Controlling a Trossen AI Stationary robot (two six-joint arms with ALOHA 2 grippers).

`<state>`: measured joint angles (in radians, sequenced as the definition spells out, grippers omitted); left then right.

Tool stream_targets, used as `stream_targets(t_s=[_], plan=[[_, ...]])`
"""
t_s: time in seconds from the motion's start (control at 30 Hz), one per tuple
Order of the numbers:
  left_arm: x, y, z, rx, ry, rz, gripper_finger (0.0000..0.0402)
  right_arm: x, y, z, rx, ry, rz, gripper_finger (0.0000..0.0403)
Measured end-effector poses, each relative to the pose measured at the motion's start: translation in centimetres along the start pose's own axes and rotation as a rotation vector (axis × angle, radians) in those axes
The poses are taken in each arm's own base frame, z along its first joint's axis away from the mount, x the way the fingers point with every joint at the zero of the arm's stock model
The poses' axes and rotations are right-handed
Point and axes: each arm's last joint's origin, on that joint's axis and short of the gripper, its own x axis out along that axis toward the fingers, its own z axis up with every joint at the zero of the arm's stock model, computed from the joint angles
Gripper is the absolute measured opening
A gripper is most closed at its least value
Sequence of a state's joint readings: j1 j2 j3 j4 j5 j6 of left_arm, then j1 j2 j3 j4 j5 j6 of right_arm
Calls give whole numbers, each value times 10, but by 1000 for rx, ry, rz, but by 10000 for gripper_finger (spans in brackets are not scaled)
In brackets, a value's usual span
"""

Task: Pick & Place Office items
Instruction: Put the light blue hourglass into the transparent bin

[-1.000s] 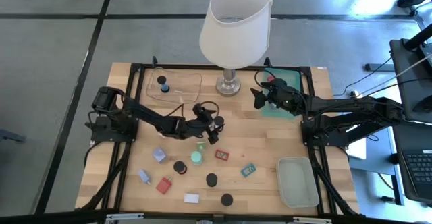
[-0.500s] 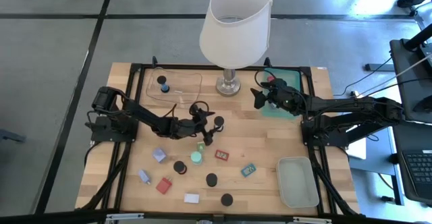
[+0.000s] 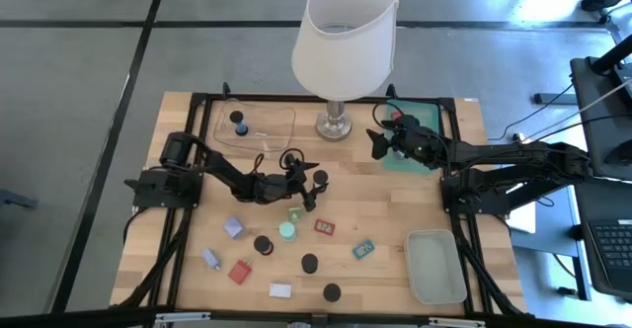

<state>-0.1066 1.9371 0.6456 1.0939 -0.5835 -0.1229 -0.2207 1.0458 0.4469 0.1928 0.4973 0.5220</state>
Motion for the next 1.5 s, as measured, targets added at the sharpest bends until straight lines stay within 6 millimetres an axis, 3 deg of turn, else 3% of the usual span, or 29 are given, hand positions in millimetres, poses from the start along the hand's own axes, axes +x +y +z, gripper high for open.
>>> stream_targets(t_s=[0.2,0.5,0.6,0.73,0.9,1.1,1.23,1.37,1.5], plan=[[1,0,-2,5,0,-1,316,0,0,0,0,0,0,327],[0,0,-2,-11,-1,-2,218,0,0,0,0,0,0,327],[-1,-2,0,-29,-25,-11,209,0,0,0,0,0,0,327],[-4,-5,13,-61,-102,-28,209,0,0,0,0,0,0,327],[-17,0,51,-8,-176,97,209,0,0,0,0,0,0,327],[-45,21,99,73,-165,438,214,0,0,0,0,0,0,327],[-63,39,118,115,-104,564,215,0,0,0,0,0,0,327],[-80,61,115,44,-55,632,214,0,0,0,0,0,0,327],[-98,83,89,-74,-57,669,214,0,0,0,0,0,0,327]])
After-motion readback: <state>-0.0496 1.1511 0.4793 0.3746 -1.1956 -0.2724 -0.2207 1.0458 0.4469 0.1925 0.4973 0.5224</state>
